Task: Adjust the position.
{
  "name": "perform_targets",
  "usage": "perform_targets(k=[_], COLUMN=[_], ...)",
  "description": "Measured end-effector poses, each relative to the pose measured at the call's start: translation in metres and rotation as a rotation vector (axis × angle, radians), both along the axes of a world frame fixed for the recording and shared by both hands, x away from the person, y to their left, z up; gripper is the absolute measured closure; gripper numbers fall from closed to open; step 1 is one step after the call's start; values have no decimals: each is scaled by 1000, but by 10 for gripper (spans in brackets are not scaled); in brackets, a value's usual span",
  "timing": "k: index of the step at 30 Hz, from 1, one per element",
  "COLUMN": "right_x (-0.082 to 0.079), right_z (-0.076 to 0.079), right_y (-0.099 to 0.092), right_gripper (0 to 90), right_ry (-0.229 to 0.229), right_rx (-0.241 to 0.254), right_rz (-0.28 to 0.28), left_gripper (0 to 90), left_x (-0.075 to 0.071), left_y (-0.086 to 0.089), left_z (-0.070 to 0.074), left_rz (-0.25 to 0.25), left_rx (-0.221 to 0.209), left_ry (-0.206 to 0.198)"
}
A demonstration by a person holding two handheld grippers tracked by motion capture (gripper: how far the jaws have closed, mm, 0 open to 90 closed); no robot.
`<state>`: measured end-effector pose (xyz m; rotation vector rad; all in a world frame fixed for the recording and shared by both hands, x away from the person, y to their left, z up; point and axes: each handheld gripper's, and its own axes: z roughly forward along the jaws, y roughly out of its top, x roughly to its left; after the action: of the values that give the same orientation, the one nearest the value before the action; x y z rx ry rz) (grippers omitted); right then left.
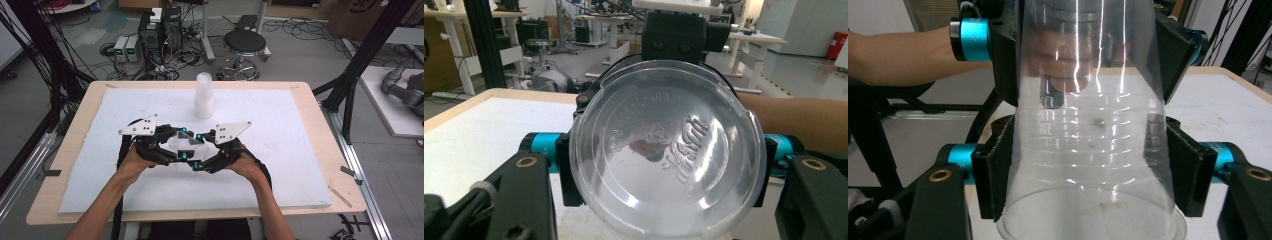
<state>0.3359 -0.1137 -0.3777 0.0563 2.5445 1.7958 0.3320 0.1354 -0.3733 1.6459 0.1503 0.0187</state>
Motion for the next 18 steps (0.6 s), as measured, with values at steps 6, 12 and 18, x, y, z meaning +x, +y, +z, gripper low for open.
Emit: perform_targets(k=[6,12,18], right_x=[0,1,7], right_z=[1,1,3], right_y=[-2,-5,-10], right_gripper=[329,331,336], right_ry=[-10,4,44], right_rx=[3,-11,-122], right_rz=[-10,-30,-50], left_gripper=[17,17,17], left_x=[2,1,0], left_y=[0,4,6], left_z=[-1,0,8], left_rz=[55,64,80], left_rx=[16,42,237], left_ry=[27,24,16])
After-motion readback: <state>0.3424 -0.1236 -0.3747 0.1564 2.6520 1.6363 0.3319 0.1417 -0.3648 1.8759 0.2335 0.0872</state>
